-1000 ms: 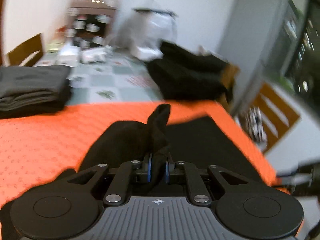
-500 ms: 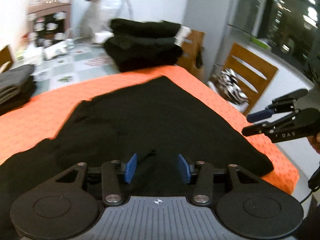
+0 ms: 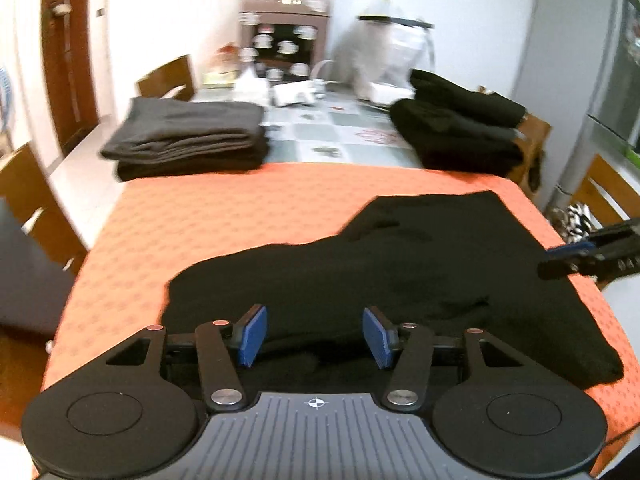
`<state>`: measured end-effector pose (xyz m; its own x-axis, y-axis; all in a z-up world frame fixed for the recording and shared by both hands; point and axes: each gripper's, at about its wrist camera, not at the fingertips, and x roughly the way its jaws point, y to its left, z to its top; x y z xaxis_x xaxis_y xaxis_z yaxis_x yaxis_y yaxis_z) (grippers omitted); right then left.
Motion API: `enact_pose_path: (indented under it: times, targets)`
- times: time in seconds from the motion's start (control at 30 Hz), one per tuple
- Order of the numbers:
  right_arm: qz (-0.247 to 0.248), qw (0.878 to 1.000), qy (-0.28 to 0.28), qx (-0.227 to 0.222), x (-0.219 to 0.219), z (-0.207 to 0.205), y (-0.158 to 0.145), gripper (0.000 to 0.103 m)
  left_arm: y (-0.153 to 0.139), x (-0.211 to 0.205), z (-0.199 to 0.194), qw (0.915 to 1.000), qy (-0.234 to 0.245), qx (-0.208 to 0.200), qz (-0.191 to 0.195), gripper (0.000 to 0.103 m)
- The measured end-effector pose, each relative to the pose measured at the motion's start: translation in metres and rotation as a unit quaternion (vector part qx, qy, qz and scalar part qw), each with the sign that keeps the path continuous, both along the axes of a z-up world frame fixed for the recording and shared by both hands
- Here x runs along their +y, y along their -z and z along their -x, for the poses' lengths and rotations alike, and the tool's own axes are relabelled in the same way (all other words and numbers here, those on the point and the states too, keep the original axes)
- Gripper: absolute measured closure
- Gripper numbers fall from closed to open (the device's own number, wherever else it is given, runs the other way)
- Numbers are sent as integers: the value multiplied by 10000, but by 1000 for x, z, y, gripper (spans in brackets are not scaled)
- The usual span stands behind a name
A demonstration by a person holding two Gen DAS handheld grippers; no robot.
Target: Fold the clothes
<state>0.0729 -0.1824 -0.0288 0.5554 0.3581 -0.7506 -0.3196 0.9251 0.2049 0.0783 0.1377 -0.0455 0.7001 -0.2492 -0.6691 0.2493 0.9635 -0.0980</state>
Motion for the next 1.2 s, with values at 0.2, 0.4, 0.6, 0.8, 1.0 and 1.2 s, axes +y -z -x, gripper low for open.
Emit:
enact_pose_path:
  times: [0.2, 0.4, 0.6, 0.8, 1.0, 1.2]
  targets:
    - [-510, 9978, -403, 142, 55, -53, 1, 59, -9, 41, 19, 9983, -548, -7, 187, 46]
    - [-778, 9929, -647, 629, 94, -107, 22, 53, -20, 63, 45, 9945, -982, -7, 375, 42]
    - [-1432, 9759, -700, 1488, 116, -151, 61, 52, -25, 73, 72, 9907, -1315, -76, 351, 36]
    - [-1717, 9669, -751, 1734, 131, -171, 75, 72, -27, 81, 94, 9865, -1604, -79, 321, 23]
    - [-1608, 9715, -1510, 874, 137, -144, 34, 96, -28, 82, 99, 9861, -1646, -186, 141, 11]
    - [-1430, 9295, -3383, -346, 139, -71, -18, 96, -34, 72, 91, 9900, -1320, -426, -257, 11]
